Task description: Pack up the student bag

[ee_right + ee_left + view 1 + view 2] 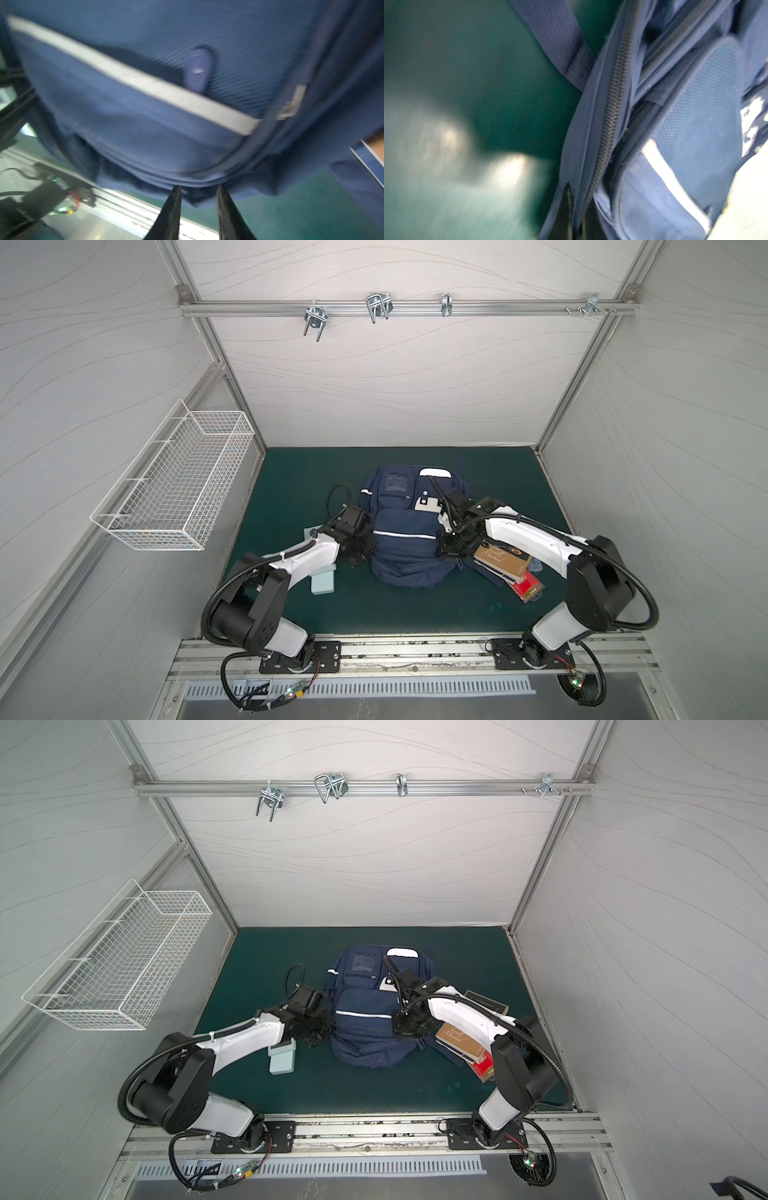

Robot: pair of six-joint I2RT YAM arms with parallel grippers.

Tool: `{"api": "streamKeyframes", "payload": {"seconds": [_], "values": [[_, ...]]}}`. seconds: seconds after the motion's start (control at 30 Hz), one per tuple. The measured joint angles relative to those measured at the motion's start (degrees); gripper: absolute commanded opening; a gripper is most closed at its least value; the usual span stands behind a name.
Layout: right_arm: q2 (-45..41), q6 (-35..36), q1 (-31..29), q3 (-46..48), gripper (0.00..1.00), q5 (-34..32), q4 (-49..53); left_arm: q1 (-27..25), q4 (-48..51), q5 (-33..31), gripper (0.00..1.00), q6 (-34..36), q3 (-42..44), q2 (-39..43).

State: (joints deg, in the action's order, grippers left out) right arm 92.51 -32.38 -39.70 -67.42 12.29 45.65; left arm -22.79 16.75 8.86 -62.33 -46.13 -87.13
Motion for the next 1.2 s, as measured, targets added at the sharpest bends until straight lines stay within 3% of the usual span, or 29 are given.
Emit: {"api": "streamKeyframes", "payload": {"seconds": [0.1,0.23,0.27,0.3,0.47,0.57,0.67,0.73,1.0,1.07,1.2], "values": [[4.1,0.9,-0.8,-5.4,0.39,1.6,-0.9,5.1,1.7,0.9,0.00,5.3,-8.6,-7.1],[5.6,2.0,-1.2,-10.0,0.66,1.2,-0.8,10.0,4.1,-0.1,0.00,11.4,-19.5,-15.1],[5.4,2.4,-1.1,-10.4,0.67,0.7,-0.6,10.5,4.7,-0.7,0.00,12.7,-21.3,-15.9],[5.0,2.7,-0.7,-10.5,0.66,0.3,-0.5,10.8,5.2,-1.5,0.01,14.1,-22.8,-16.2],[2.3,3.2,6.7,-5.6,0.50,3.0,-1.1,9.5,6.6,-5.4,0.36,19.3,-21.3,-9.9],[2.2,3.3,13.6,-3.5,0.50,6.2,-1.8,4.5,5.9,-7.6,0.47,21.7,-15.1,0.5],[3.4,3.2,18.1,-4.2,0.57,9.0,-3.1,-2.7,5.7,-9.6,0.58,22.7,-10.8,8.9],[5.5,3.3,19.3,-5.9,0.61,10.9,-4.5,-6.1,5.7,-9.5,0.58,22.3,-8.5,11.8],[19.8,3.5,21.6,-17.0,0.61,16.2,-9.1,-8.1,2.5,-5.6,0.66,17.6,0.1,11.2],[22.9,3.5,21.7,-18.8,0.58,16.9,-10.3,-9.8,0.5,-4.5,0.67,17.2,0.1,10.3],[27.0,3.2,21.9,-21.6,0.40,17.2,-11.3,-12.7,-3.0,-3.4,0.61,17.3,-0.7,8.6]]}}
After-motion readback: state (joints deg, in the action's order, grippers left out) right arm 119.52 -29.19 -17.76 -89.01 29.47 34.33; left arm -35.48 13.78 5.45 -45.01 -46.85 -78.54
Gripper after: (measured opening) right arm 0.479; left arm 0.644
